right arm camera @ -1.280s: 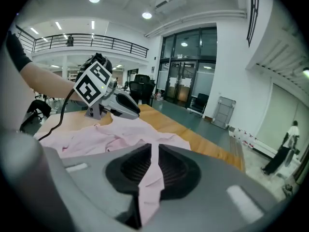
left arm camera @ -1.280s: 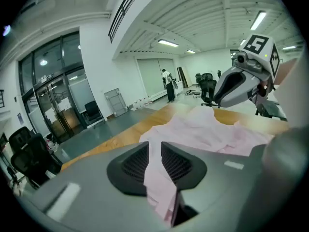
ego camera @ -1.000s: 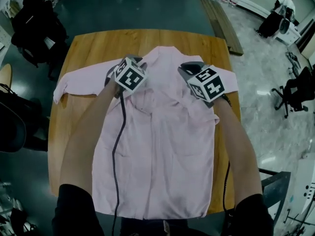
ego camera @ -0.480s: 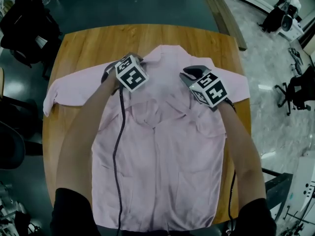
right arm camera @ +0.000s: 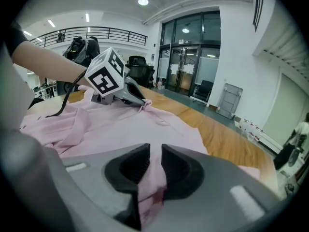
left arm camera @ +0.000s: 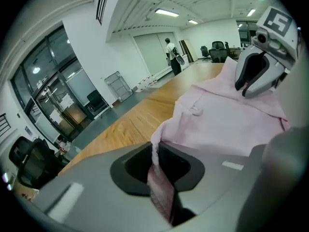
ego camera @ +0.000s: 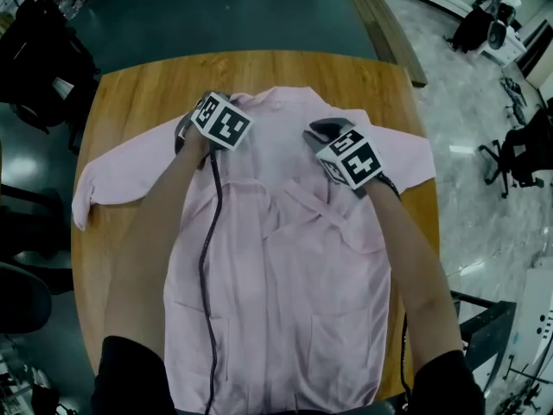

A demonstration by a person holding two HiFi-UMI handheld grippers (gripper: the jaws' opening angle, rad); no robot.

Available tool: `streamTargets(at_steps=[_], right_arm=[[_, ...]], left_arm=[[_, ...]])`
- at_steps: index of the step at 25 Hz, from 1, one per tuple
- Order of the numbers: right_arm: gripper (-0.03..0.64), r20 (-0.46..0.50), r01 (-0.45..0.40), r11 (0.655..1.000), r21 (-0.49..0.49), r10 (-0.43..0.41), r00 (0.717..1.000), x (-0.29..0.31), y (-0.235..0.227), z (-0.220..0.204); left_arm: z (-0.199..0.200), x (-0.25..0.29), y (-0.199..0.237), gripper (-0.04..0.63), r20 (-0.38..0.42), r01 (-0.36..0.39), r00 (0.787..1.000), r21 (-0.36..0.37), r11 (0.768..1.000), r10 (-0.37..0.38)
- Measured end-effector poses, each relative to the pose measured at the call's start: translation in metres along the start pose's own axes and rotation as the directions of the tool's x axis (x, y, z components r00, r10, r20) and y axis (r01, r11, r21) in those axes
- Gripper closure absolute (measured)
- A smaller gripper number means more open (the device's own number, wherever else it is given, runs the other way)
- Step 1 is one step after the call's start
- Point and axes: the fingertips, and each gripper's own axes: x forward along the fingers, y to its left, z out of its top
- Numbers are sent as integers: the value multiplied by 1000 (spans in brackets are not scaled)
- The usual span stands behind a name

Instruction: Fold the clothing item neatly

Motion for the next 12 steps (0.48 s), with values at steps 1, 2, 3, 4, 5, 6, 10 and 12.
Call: streamTargets(at_steps=[1, 2, 3, 4, 5, 6, 10, 12], right_arm=[[554, -13, -8, 1000, 2, 8, 1000, 4, 2, -4], [554, -13, -11, 1000, 5, 11, 1000, 5, 2, -6], [554, 4, -9, 1000, 10, 9, 1000, 2, 2, -4], [554, 35, -3, 1000, 16, 2, 999, -7, 1, 0], [554, 75, 6, 1000, 24, -8, 997, -20, -1, 5], [554, 115, 17, 999, 36, -21, 993, -35, -5, 11], [554, 209, 77, 991, 107, -98, 973, -100, -27, 12], [554, 201, 123, 983, 134, -149, 968, -126, -43, -2]], left_arm=[[-1, 2, -4, 546, 6, 10, 1000, -4, 1000, -10], [0, 1, -6, 530, 21, 26, 999, -20, 999, -25], [3, -3, -8, 486, 44, 50, 998, -42, 998, -49], [9, -10, -10, 422, 75, 82, 994, -65, 995, -77], [15, -18, -11, 389, 110, 111, 989, -83, 990, -102], [21, -28, -11, 354, 143, 132, 983, -95, 987, -118], [34, -57, -17, 337, 210, 173, 966, -105, 979, -148], [40, -66, -27, 337, 225, 191, 960, -103, 976, -164]])
